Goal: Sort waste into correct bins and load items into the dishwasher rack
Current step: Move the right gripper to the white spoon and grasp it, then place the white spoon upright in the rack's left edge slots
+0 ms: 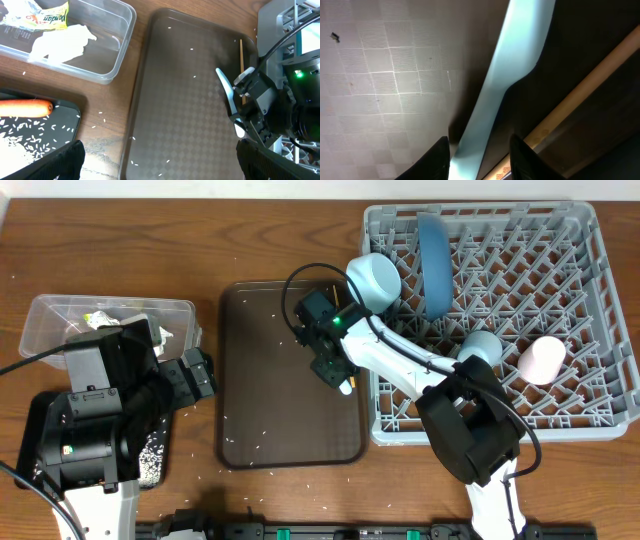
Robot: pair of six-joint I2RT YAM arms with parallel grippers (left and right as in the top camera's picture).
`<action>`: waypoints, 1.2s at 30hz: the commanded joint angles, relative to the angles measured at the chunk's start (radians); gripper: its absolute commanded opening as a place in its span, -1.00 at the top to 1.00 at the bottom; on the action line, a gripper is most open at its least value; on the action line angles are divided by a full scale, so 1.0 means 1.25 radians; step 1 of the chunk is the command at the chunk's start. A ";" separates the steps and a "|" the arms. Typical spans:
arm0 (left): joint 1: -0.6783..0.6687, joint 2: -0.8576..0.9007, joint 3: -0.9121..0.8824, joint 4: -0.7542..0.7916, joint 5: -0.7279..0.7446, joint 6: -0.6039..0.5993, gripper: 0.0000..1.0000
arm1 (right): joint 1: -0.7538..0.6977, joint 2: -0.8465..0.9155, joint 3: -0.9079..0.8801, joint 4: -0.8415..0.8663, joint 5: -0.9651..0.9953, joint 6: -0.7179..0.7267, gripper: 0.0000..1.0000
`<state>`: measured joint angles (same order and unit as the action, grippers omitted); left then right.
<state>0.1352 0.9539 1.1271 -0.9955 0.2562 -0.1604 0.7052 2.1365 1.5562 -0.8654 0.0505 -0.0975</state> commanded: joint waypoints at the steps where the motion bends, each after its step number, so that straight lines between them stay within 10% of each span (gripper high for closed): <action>1: -0.002 0.000 0.016 -0.002 0.004 0.002 -0.96 | 0.002 0.007 -0.001 0.006 0.019 0.012 0.23; 21: -0.002 0.000 0.016 -0.002 0.004 0.002 -0.96 | 0.002 0.048 0.001 0.041 -0.016 0.021 0.88; 36: -0.002 0.000 0.016 -0.002 0.004 0.002 -0.96 | 0.003 -0.069 0.001 0.034 -0.015 0.077 0.97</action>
<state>0.1352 0.9539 1.1267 -0.9955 0.2562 -0.1604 0.7052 2.1227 1.5600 -0.8204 0.0231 -0.0429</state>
